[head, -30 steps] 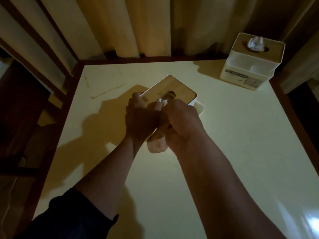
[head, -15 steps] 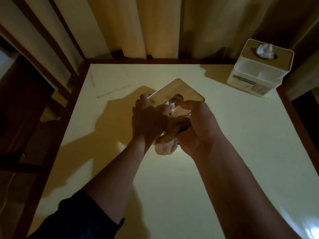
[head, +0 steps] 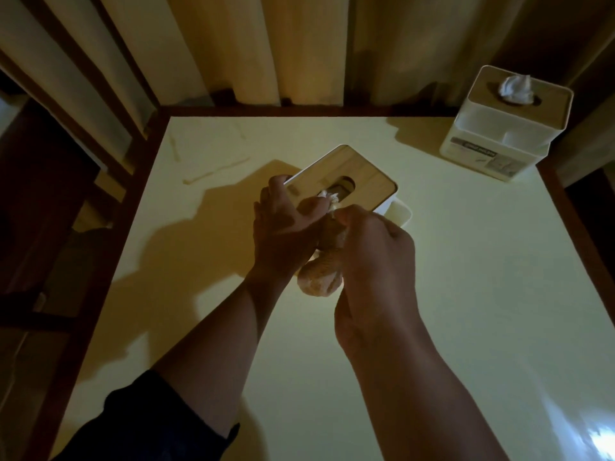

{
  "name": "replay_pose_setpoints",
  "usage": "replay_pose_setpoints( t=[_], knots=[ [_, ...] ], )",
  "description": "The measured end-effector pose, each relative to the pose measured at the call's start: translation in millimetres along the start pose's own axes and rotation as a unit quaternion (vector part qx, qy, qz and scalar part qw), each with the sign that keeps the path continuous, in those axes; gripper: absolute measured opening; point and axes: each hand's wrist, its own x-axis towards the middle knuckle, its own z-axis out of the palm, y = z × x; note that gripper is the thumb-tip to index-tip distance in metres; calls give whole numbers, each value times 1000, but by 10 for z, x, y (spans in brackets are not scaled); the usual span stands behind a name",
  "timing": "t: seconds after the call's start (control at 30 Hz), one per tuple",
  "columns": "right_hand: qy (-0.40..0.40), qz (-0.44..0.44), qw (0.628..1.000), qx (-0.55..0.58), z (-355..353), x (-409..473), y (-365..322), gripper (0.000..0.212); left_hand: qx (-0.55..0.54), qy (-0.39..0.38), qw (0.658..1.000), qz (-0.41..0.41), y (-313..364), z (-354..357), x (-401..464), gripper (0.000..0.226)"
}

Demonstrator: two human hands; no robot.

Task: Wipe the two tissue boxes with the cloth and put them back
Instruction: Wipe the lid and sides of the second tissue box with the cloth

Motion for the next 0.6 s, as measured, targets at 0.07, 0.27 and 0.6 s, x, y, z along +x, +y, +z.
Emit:
replay_pose_setpoints(
  t=[0.07, 0.27, 0.6],
  knots=[
    [-10, 12, 1000, -5, -4, -44, 32, 22, 5, -3, 1000, 1, 14, -16, -3, 62],
    [-54, 93, 993, -49, 103, 116, -11, 48, 0, -8, 1000, 0, 32, -42, -21, 65],
    [-65, 212, 974, 37, 38, 430, -386, 47, 51, -22, 998, -8, 30, -93, 36, 31]
  ],
)
